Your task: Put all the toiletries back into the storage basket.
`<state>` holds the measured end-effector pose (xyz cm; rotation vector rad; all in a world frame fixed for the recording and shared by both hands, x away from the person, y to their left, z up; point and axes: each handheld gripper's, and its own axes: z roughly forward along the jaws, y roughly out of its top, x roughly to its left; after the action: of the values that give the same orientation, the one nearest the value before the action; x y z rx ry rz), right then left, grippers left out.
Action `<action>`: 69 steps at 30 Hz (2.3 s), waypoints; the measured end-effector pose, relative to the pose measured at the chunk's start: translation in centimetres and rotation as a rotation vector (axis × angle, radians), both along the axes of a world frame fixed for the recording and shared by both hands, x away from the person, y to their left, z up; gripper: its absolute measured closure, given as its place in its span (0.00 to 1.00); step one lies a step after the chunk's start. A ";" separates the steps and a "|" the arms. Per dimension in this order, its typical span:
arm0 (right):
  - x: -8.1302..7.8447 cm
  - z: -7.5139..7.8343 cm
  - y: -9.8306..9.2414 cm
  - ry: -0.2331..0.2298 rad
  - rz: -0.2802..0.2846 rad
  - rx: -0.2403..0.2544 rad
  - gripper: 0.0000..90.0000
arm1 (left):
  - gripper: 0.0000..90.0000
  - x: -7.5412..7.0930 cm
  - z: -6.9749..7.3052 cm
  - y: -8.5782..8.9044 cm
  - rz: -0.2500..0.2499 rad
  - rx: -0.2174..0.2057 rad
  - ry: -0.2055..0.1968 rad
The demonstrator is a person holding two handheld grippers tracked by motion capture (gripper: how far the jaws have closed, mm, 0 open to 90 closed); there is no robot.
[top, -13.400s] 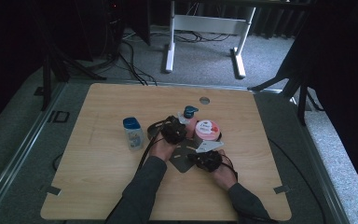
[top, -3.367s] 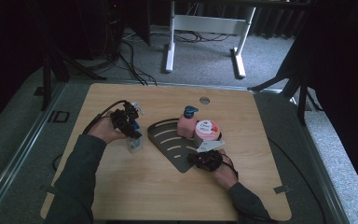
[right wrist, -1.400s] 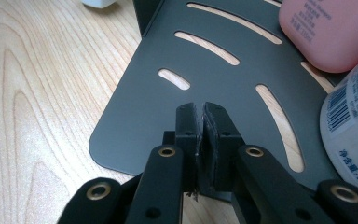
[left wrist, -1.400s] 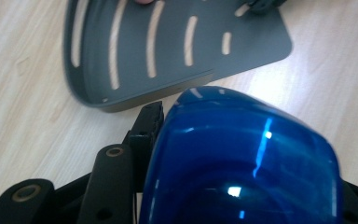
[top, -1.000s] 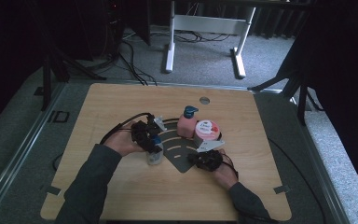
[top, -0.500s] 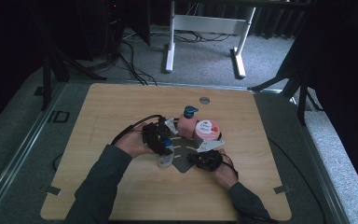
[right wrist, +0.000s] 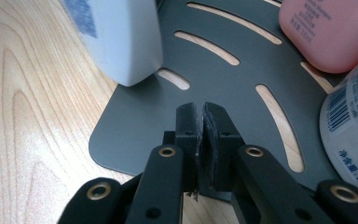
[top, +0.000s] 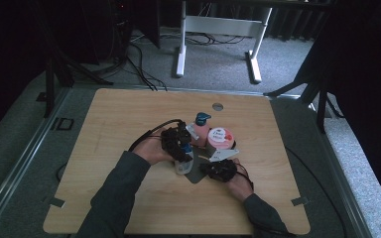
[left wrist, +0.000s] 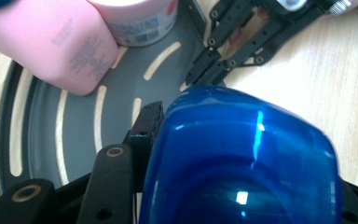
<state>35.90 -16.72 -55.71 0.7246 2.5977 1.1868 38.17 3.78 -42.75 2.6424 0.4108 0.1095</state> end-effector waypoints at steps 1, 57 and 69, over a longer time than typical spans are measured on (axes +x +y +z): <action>0.0 0.0 0.0 0.000 0.000 0.000 0.94 | 0.62 0.1 0.0 0.0 0.002 0.002 -0.004; 0.1 0.0 0.0 0.000 0.004 -0.003 0.94 | 0.62 5.8 -0.6 0.9 0.293 0.030 -0.048; 0.0 0.0 0.0 0.000 0.003 -0.004 0.94 | 0.62 6.8 -0.7 0.8 0.398 0.012 -0.076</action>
<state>35.95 -16.69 -55.67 0.7195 2.6011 1.1828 44.93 4.63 -43.42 2.5240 0.9059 0.3375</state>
